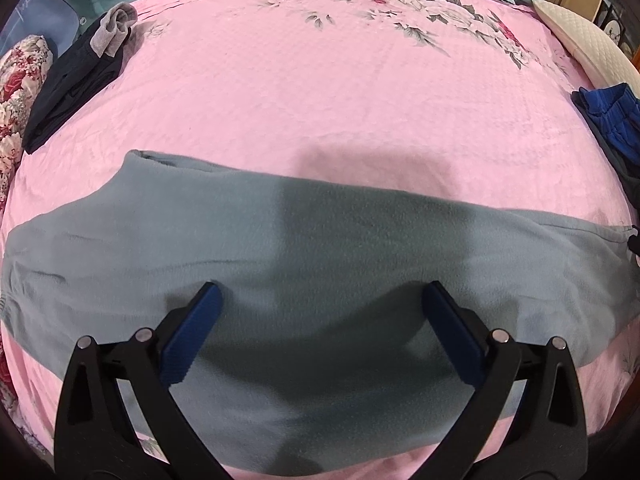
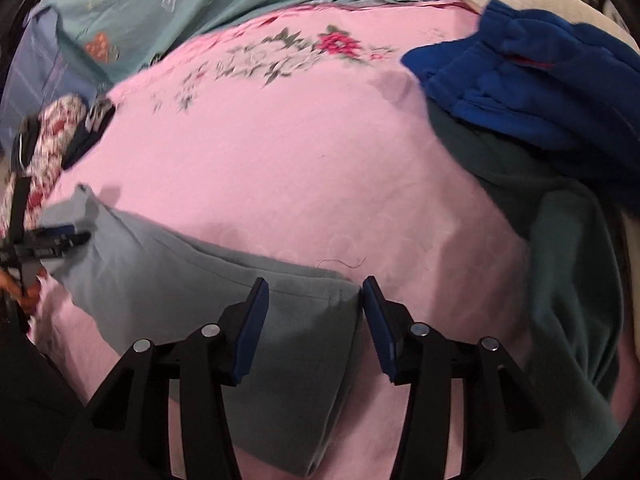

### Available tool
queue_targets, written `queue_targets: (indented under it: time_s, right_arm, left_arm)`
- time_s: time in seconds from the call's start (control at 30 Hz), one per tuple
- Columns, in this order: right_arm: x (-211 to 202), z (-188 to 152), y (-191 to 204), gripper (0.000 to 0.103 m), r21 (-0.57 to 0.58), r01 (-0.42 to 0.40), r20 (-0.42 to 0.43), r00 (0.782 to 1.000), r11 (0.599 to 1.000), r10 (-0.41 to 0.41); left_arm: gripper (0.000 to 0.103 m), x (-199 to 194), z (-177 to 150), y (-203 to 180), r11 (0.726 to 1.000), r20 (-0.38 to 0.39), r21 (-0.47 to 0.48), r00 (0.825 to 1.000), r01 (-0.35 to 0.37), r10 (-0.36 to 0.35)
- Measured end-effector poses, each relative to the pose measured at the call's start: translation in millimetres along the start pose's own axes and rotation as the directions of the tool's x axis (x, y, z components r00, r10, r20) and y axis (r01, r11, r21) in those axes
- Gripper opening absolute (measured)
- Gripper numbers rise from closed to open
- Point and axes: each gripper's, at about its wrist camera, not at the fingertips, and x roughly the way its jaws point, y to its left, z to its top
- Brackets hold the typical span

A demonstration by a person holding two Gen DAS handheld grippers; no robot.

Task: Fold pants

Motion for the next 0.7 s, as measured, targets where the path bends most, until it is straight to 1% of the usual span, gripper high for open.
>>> queue_targets:
  time_s: [0.07, 0.17, 0.2, 0.23, 0.33, 0.4, 0.43, 0.5, 0.57, 0.6, 0.63, 0.67, 0.7]
  right_arm:
    - [3.6, 2.0, -3.9, 0.04, 0.008, -0.046, -0.02, 0.999, 0.999, 0.046]
    - [6.2, 4.2, -7.5, 0.031, -0.016, -0.074, -0.054, 0.996, 0.997, 0.073]
    - [5.3, 3.9, -9.2, 0.024, -0.016, -0.094, -0.063, 0.994, 0.995, 0.093]
    - [4.9, 4.2, -10.2, 0.02, -0.013, -0.109, -0.068, 0.992, 0.994, 0.108]
    - [0.1, 7.7, -11.6, 0.018, 0.009, -0.139, -0.067, 0.988, 0.99, 0.14]
    - [-9.7, 10.8, -17.8, 0.017, 0.073, -0.191, -0.031, 0.981, 0.979, 0.193]
    - [-14.1, 12.5, -22.4, 0.017, 0.113, -0.221, -0.008, 0.975, 0.969, 0.224]
    - [-21.1, 13.7, -32.2, 0.017, 0.199, -0.285, 0.042, 0.958, 0.938, 0.283]
    - [-23.1, 13.0, -35.1, 0.017, 0.242, -0.321, 0.063, 0.947, 0.916, 0.315]
    - [-22.5, 12.3, -35.2, 0.017, 0.26, -0.336, 0.068, 0.942, 0.905, 0.33]
    - [-20.3, 11.3, -35.1, 0.017, 0.278, -0.343, 0.067, 0.939, 0.897, 0.338]
    - [-18.1, 10.6, -34.6, 0.017, 0.283, -0.337, 0.061, 0.941, 0.898, 0.334]
    - [-13.9, 9.1, -33.2, 0.017, 0.283, -0.306, 0.039, 0.951, 0.909, 0.308]
  left_arm:
    - [0.101, 0.3, 0.2, 0.3, 1.0, -0.001, -0.001, 1.0, -0.001, 0.001]
    - [0.101, 0.5, 0.6, 0.7, 1.0, -0.001, -0.002, 1.0, -0.001, 0.001]
    - [0.101, 0.6, 0.7, 0.7, 1.0, -0.001, -0.003, 1.0, -0.001, 0.001]
    - [0.101, 0.6, 0.9, 0.9, 1.0, -0.001, -0.002, 1.0, 0.0, 0.0]
    - [0.101, -0.3, 3.1, 1.3, 1.0, -0.019, -0.003, 1.0, -0.001, 0.001]
    - [0.101, -3.3, 7.5, -0.6, 1.0, -0.047, -0.005, 0.999, -0.025, 0.025]
    - [0.101, -7.0, 8.9, -3.6, 0.999, -0.046, 0.004, 0.998, -0.037, 0.037]
    - [0.101, -21.3, 9.9, -18.3, 0.999, 0.001, 0.053, 1.0, -0.01, 0.01]
    - [0.101, -39.8, 8.7, -46.9, 0.987, 0.066, 0.157, 0.997, 0.029, -0.039]
    - [0.101, -45.4, 6.5, -63.7, 0.974, 0.085, 0.22, 0.994, 0.045, -0.065]
    - [0.101, -46.6, 4.0, -76.1, 0.963, 0.086, 0.265, 0.993, 0.059, -0.084]
    - [0.101, -43.3, -1.1, -93.6, 0.942, 0.067, 0.326, 0.992, 0.081, -0.109]
    - [0.101, -37.1, -6.3, -105.8, 0.922, 0.039, 0.375, 0.992, 0.093, -0.116]
